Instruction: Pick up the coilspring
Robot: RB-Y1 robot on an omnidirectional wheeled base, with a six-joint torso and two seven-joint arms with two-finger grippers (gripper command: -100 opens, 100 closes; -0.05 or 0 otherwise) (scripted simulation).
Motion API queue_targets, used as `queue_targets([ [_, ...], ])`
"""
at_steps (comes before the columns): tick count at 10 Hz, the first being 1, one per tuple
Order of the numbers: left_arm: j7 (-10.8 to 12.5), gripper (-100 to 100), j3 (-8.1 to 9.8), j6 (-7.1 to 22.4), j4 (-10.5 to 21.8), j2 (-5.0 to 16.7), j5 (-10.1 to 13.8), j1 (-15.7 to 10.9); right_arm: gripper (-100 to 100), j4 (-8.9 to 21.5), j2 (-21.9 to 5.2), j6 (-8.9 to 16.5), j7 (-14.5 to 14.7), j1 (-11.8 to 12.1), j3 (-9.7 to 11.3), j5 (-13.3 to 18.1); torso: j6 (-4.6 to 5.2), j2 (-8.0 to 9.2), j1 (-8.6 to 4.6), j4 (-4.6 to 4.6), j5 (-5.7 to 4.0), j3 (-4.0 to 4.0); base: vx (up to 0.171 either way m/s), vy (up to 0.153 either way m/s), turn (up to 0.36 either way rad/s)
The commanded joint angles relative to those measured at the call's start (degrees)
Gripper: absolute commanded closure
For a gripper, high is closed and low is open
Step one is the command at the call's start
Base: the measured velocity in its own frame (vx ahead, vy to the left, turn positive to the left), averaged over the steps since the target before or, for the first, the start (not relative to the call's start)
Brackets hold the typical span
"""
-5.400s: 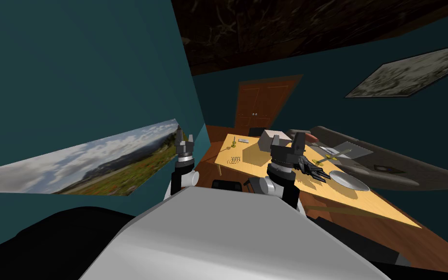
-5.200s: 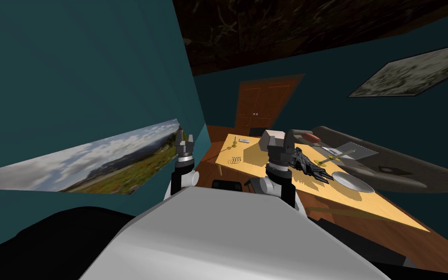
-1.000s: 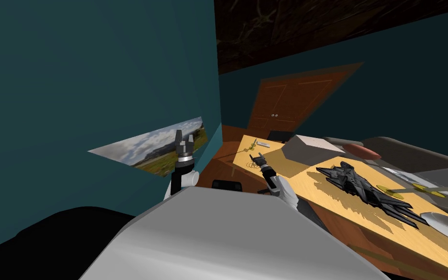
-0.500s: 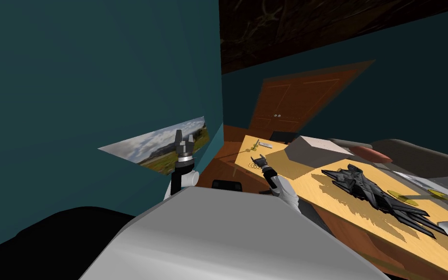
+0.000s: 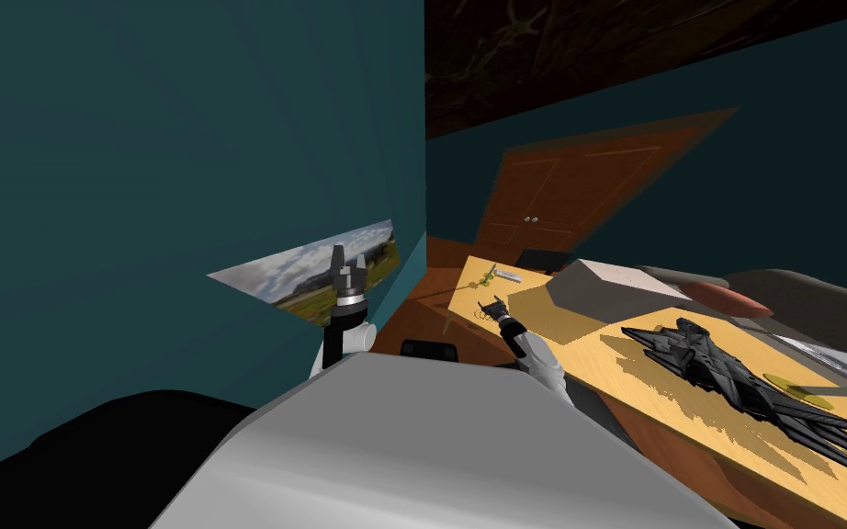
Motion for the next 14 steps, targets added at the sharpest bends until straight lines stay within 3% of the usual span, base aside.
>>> queue_targets([
  [1, 0.00, 0, 0.00, 0.00, 0.00, 0.00, 0.00, 0.00, -100, 2.16, -0.27, -0.06, 0.98, -0.73, -0.70, 2.86, 0.00, 0.00, 0.00, 0.00, 0.00, 0.00, -0.002, 0.036, 0.053],
  [5, 0.00, 0, 0.00, 0.00, 0.00, 0.00, 0.00, 0.00, -100, 5.19, -1.03, -0.06, 2.34, -1.82, -1.92, 7.86, 0.02, 0.02, 0.00, 0.01, 0.01, 0.01, -0.005, 0.027, 0.033],
  [6, 0.00, 0, 0.00, 0.00, 0.00, 0.00, 0.00, 0.01, -100, 7.98, -1.83, -0.10, 3.70, -2.90, -3.15, 9.69, 0.03, 0.02, -0.04, 0.00, 0.00, 0.01, -0.005, 0.035, 0.083],
  [8, 0.00, 0, 0.00, 0.00, 0.00, 0.00, 0.00, 0.00, -100, 8.15, -1.83, -0.10, 3.70, -2.90, -3.15, 12.05, 0.02, 0.03, 0.00, 0.01, 0.00, 0.02, -0.005, 0.025, 0.032],
  [9, 0.00, 0, 0.01, 0.00, 0.00, 0.00, 0.00, 0.00, -100, 10.85, -2.66, -0.19, 5.06, -3.98, -4.38, 13.92, 0.03, 0.03, -0.05, 0.01, -0.01, 0.01, -0.004, 0.033, 0.089],
  [11, 0.00, 0, 0.00, 0.00, 0.00, 0.00, 0.00, 0.00, -100, 11.04, -2.66, -0.19, 5.06, -3.98, -4.38, 16.10, 0.03, 0.02, -0.02, 0.00, 0.00, 0.01, -0.005, 0.021, 0.026],
  [12, 0.00, 0, 0.01, 0.00, 0.00, 0.00, 0.00, 0.01, -100, 13.85, -3.51, -0.32, 6.39, -5.04, -5.59, 18.08, 0.03, 0.03, -0.07, 0.01, -0.01, 0.02, -0.004, 0.028, 0.083],
  [13, 0.00, 0, 0.00, 0.00, 0.00, 0.00, 0.00, 0.00, -100, 13.85, -3.51, -0.32, 6.39, -5.04, -5.59, 20.00, 0.01, 0.02, -0.03, 0.01, -0.01, 0.01, -0.006, 0.026, 0.059],
  [14, 0.00, 0, 0.00, 0.00, 0.00, 0.00, 0.00, 0.00, -100, 16.55, -4.37, -0.49, 7.70, -6.07, -6.79, 21.61, 0.03, 0.03, -0.03, 0.00, 0.00, 0.01, -0.010, 0.033, 0.099],
])
